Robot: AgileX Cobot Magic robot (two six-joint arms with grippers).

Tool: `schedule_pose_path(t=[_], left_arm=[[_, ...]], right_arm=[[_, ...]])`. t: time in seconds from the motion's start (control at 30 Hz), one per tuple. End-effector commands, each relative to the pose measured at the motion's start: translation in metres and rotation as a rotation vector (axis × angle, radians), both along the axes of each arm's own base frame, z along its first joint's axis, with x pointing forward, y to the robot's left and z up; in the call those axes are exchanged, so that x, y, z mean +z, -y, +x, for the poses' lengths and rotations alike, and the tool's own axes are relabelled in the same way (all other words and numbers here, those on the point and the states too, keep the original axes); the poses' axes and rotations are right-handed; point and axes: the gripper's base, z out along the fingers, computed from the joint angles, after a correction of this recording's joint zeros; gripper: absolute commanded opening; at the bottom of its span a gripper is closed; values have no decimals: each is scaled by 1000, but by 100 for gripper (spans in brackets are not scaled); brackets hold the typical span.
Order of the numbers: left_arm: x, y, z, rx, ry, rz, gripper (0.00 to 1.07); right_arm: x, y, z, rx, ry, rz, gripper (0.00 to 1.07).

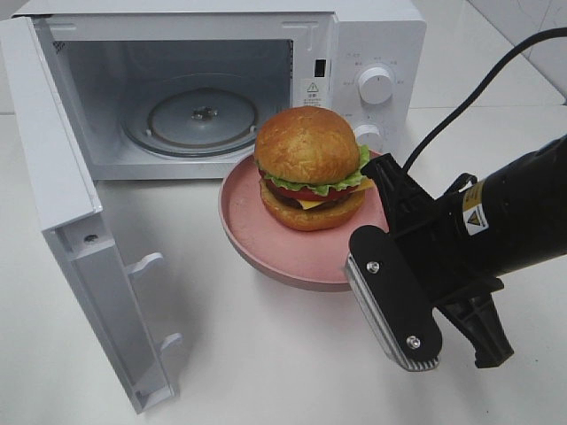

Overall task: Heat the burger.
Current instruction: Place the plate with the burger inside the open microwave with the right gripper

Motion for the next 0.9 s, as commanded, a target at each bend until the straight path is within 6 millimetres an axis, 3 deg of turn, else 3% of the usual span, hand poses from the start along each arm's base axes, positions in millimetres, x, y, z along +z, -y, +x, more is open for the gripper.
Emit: schedule_pose_path(t=[0.03, 0.33, 0.4, 0.9], left_arm=[[0, 1, -3, 2, 26, -12, 100], [0, 1, -3, 2, 26, -12, 100], [0, 1, -3, 2, 26, -12, 100], [0, 1, -3, 2, 26, -12, 100]], right_arm=[[11, -6, 7, 5, 82, 66, 0], [3, -19, 23, -21, 40, 50, 0], [4, -32, 30, -9, 49, 49, 0], [9, -72, 57, -15, 79, 67, 0]])
